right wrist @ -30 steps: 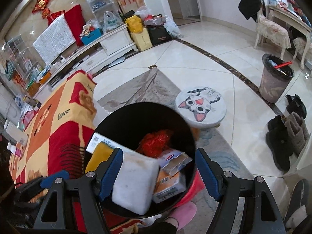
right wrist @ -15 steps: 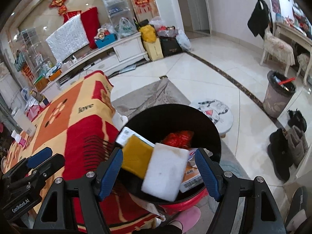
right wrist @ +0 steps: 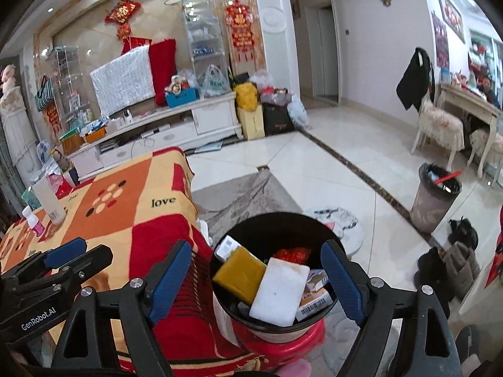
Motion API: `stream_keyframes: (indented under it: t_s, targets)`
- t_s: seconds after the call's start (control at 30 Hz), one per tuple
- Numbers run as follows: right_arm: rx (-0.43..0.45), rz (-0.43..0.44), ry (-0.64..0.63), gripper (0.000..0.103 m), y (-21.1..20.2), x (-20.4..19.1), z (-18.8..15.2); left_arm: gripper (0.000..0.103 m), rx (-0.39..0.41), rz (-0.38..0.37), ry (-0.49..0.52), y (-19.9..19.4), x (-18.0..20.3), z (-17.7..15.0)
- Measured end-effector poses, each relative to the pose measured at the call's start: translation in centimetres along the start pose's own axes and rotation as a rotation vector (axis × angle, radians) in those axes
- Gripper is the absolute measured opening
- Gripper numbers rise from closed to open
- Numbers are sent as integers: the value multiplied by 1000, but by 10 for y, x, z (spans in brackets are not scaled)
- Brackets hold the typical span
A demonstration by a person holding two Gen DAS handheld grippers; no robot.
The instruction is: Collect trash
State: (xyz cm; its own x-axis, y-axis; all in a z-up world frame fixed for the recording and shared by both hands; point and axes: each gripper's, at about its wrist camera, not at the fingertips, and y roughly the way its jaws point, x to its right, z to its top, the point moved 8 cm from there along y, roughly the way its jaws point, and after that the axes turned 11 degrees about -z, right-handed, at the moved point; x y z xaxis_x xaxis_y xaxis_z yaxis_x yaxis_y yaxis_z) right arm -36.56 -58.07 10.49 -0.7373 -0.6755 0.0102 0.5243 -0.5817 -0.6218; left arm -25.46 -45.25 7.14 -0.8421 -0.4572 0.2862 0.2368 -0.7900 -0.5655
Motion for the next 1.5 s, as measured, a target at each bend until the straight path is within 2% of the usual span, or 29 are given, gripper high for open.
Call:
stream_keyframes:
  t_s: [0.2, 0.43, 0.73, 1.0, 1.13, 1.5]
  targets:
    - [53, -22, -1, 85, -12, -6, 7, 63, 45, 11, 26, -14, -2, 5]
    - [65, 6, 19, 85, -18, -11, 8, 63, 61, 19, 34, -17, -7, 5]
    - [51, -1, 4, 86, -16, -16, 5, 63, 67, 29, 46, -18, -5, 3]
    - [72, -14, 11, 87, -20, -12, 6, 63, 57, 28, 40, -16, -5, 1]
    - [81, -18, 18, 95, -21, -11, 7, 63, 54, 29, 42, -16, -3, 0]
    - [80, -23, 9, 95, -21, -12, 8, 63, 53, 30, 40, -16, -3, -1]
